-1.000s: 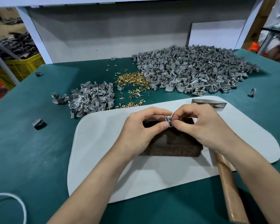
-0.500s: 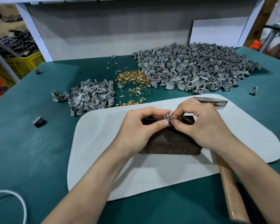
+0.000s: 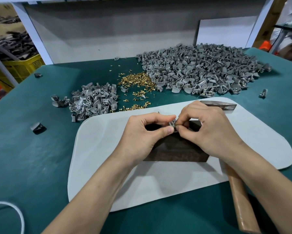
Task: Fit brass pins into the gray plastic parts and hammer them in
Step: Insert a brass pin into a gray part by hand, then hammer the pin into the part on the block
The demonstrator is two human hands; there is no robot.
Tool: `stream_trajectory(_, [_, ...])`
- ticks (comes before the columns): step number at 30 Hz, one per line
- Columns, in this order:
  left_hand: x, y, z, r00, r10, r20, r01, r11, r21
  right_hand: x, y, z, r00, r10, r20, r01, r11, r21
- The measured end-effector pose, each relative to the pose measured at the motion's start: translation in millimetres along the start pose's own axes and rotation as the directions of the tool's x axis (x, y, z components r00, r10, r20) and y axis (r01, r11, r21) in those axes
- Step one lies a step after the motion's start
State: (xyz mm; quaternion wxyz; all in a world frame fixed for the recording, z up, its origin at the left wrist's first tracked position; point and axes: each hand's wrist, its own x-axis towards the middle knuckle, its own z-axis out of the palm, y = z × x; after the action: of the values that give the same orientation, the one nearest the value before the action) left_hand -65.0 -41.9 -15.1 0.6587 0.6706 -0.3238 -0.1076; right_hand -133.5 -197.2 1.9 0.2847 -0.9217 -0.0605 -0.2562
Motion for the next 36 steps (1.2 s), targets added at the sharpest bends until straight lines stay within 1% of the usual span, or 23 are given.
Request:
stream_trajectory(8, [-1, -2, 1, 1.000, -0.011, -0.017, 0.011, 1.000, -0.024, 0, 0, -1, 0.998, 0.057, 0.032, -0.059, 0.997, 0.045])
stream_trajectory(11, [0, -2, 0, 1.000, -0.003, -0.013, 0.003, 1.000, -0.009, 2, 1, -1, 0.995, 0.092, 0.037, -0.094, 0.993, 0.076])
stream_trajectory(14, [1, -1, 0, 1.000, 0.002, -0.004, -0.002, 1.000, -0.006, 1, -3, -2, 0.994, 0.098, 0.054, -0.101, 0.993, 0.058])
stream_trajectory(15, [0, 0, 0, 1.000, 0.002, -0.001, -0.002, 1.000, -0.002, 1, -3, -3, 0.995, 0.095, 0.040, -0.097, 0.993, 0.065])
stream_trajectory(16, [0, 0, -1, 1.000, -0.002, 0.000, 0.002, 1.000, 0.006, 1, -2, -4, 0.993, 0.113, -0.020, -0.111, 0.990, 0.086])
stream_trajectory(17, [-1, 0, -1, 1.000, -0.009, 0.002, 0.009, 1.000, 0.018, 1, 3, -8, 0.980, 0.163, -0.115, -0.151, 0.982, 0.112])
stream_trajectory(18, [-1, -1, -2, 1.000, -0.019, 0.006, 0.019, 0.999, 0.029, 2, 12, -12, 0.941, 0.250, -0.230, -0.232, 0.967, 0.101])
stream_trajectory(19, [-1, -1, -3, 1.000, -0.028, 0.008, 0.028, 0.999, 0.037, 2, 25, -16, 0.880, 0.346, -0.326, -0.358, 0.934, 0.024])
stream_trajectory(20, [-1, -2, -3, 0.999, -0.036, 0.005, 0.036, 0.999, 0.041, 2, 41, -19, 0.818, 0.449, -0.360, -0.512, 0.853, -0.100])
stream_trajectory(21, [-1, -3, -3, 0.999, -0.040, 0.002, 0.040, 0.998, 0.045, 0, 53, -20, 0.752, 0.571, -0.329, -0.651, 0.724, -0.230])
stream_trajectory(22, [0, -3, -3, 0.999, -0.043, -0.002, 0.043, 0.998, 0.050, -1, 59, -19, 0.683, 0.677, -0.274, -0.729, 0.605, -0.321])
stream_trajectory(23, [1, -5, -3, 0.999, -0.051, -0.009, 0.052, 0.997, 0.054, -1, 64, -15, 0.638, 0.735, -0.228, -0.756, 0.541, -0.369])
stream_trajectory(24, [1, -5, -3, 0.998, -0.061, -0.008, 0.061, 0.997, 0.053, -1, 66, -12, 0.619, 0.754, -0.218, -0.765, 0.516, -0.385])
stream_trajectory(26, [1, -2, -3, 0.997, -0.080, -0.003, 0.080, 0.996, 0.043, 4, 64, -15, 0.600, 0.774, -0.204, -0.776, 0.501, -0.382])
stream_trajectory(27, [1, -1, -2, 0.996, -0.091, -0.001, 0.091, 0.995, 0.038, 7, 61, -22, 0.584, 0.792, -0.176, -0.791, 0.508, -0.341])
stream_trajectory(28, [0, 0, -2, 0.995, -0.103, -0.002, 0.103, 0.994, 0.039, 9, 58, -30, 0.562, 0.817, -0.129, -0.818, 0.527, -0.231])
stream_trajectory(29, [0, 0, -2, 0.993, -0.114, -0.003, 0.114, 0.992, 0.052, 10, 55, -40, 0.532, 0.845, -0.051, -0.846, 0.528, -0.076])
stream_trajectory(30, [0, 0, -2, 0.992, -0.122, -0.004, 0.122, 0.990, 0.070, 9, 48, -50, 0.505, 0.863, 0.021, -0.862, 0.504, 0.056])
stream_trajectory(31, [1, 0, -2, 0.992, -0.129, -0.003, 0.129, 0.988, 0.086, 6, 41, -59, 0.512, 0.857, 0.063, -0.857, 0.503, 0.114])
stream_trajectory(32, [1, -1, -3, 0.991, -0.137, 0.000, 0.136, 0.986, 0.091, 3, 32, -66, 0.549, 0.832, 0.078, -0.834, 0.537, 0.129])
stream_trajectory(34, [1, -1, -4, 0.989, -0.146, 0.015, 0.144, 0.986, 0.086, 3, 9, -77, 0.650, 0.754, 0.096, -0.757, 0.632, 0.164])
stream_trajectory(36, [1, -2, -4, 0.988, -0.149, 0.028, 0.146, 0.985, 0.095, 7, -19, -81, 0.731, 0.664, 0.157, -0.681, 0.700, 0.215])
